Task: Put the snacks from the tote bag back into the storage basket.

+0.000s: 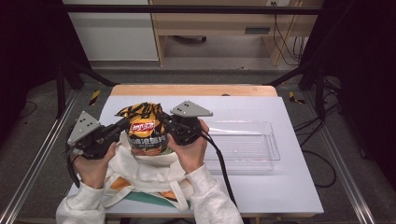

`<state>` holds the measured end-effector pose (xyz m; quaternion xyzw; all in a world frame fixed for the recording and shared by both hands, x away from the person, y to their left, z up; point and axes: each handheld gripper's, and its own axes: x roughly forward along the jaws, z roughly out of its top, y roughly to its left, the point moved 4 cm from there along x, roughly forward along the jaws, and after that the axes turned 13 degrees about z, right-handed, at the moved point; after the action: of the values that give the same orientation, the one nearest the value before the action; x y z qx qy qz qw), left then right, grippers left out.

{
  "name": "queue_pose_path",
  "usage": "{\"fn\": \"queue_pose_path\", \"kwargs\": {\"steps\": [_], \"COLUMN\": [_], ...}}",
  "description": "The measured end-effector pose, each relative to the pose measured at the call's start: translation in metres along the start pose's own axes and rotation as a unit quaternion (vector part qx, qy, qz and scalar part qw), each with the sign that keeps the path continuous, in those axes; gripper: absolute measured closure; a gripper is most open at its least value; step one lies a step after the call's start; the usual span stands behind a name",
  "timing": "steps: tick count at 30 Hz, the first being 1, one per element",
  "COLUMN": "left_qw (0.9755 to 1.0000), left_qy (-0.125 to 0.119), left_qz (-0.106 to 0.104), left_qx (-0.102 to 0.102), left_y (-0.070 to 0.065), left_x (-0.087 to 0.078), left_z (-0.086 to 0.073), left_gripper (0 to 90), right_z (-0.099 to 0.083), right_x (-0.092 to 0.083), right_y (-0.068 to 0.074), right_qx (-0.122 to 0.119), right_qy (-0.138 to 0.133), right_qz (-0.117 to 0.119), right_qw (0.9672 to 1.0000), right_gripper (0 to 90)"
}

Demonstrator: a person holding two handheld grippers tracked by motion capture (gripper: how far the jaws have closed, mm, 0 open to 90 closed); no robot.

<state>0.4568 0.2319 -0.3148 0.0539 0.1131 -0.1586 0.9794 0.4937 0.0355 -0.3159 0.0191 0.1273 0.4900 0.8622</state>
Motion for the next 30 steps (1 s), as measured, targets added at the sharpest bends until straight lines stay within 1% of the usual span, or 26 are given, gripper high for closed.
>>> {"fn": "queue_pose_path", "kwargs": {"steps": [3,8,11,16,30], "left_qw": [1.0000,0.9999,0.9999,0.9998,0.9992], "left_qy": [-0.005,-0.010,-0.015,-0.019,-0.032], "left_qz": [0.000,-0.002,-0.005,-0.009,-0.025], "left_qx": [0.000,0.004,0.002,0.003,0.004], "left_y": [-0.002,-0.006,-0.010,-0.015,-0.038], "left_x": [-0.001,-0.002,-0.001,0.002,0.014], "left_z": [0.006,0.017,0.023,0.031,0.051], "left_gripper": [90.0,90.0,90.0,90.0,90.0], "right_z": [0.005,0.014,0.020,0.028,0.042], "right_x": [-0.003,-0.010,-0.015,-0.024,-0.050], "right_y": [0.000,0.000,0.000,-0.002,-0.012], "right_qx": [0.000,-0.008,-0.013,-0.021,-0.030], "right_qy": [-0.004,-0.008,-0.012,-0.014,-0.021], "right_qz": [0.000,-0.007,-0.010,-0.021,-0.047], "right_qw": [1.0000,0.9999,0.9998,0.9995,0.9982], "right_gripper": [89.7,89.7,89.8,89.9,90.0]}}
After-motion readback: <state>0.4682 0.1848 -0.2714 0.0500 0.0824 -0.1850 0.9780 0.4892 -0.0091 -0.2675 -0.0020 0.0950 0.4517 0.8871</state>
